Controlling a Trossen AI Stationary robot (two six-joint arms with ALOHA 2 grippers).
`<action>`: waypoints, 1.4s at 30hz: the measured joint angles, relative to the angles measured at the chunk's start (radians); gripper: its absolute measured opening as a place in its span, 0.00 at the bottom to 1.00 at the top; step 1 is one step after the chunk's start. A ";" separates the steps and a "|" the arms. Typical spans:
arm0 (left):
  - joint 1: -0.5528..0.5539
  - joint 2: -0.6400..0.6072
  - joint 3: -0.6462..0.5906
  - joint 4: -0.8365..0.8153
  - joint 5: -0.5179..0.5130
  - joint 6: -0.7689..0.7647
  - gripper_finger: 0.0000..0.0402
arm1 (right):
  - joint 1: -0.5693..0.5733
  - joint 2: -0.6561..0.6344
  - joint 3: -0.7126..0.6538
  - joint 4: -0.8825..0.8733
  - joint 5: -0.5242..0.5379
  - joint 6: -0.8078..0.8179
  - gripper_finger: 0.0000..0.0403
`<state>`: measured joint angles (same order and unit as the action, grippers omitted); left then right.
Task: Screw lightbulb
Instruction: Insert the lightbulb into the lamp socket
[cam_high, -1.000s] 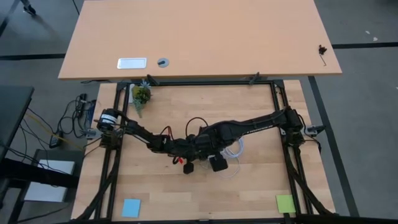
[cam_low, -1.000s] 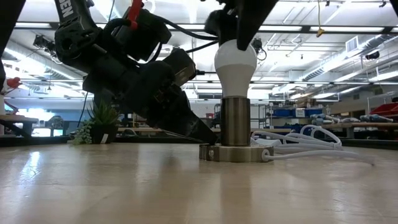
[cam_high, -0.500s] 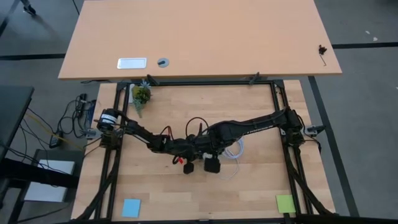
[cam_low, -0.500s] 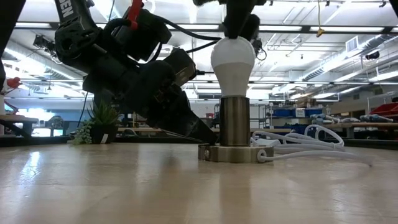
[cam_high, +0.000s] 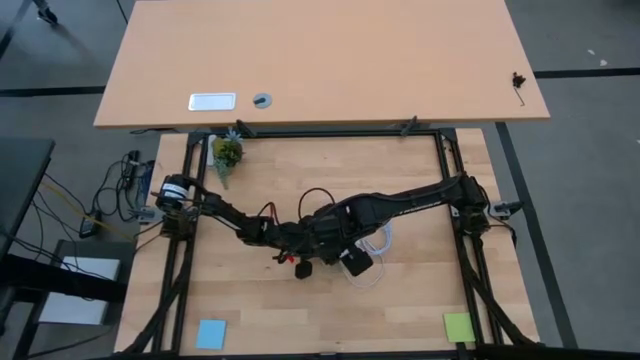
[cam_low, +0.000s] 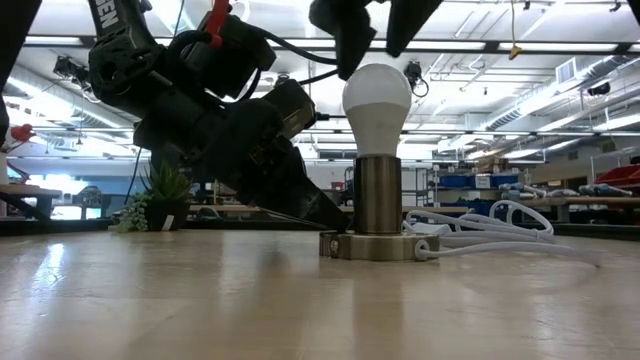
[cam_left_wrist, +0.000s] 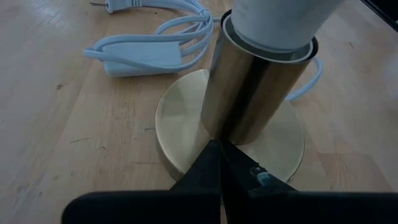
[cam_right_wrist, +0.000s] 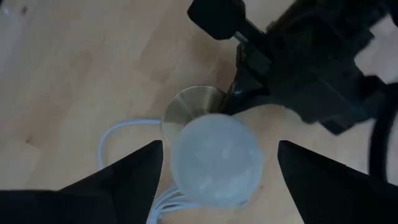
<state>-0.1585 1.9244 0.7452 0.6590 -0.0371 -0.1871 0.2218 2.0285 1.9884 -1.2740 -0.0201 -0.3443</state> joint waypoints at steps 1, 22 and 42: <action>0.000 0.000 0.000 0.000 0.000 0.000 0.00 | 0.000 0.000 -0.006 0.002 0.000 -0.015 0.80; 0.002 0.000 0.000 0.000 0.000 0.000 0.00 | -0.004 0.000 -0.057 0.010 0.009 0.477 0.63; 0.003 0.000 0.000 -0.001 -0.004 0.000 0.00 | -0.009 -0.002 -0.006 -0.034 0.094 0.301 0.81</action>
<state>-0.1550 1.9240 0.7452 0.6579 -0.0410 -0.1875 0.2128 2.0267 1.9826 -1.3078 0.0741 -0.0431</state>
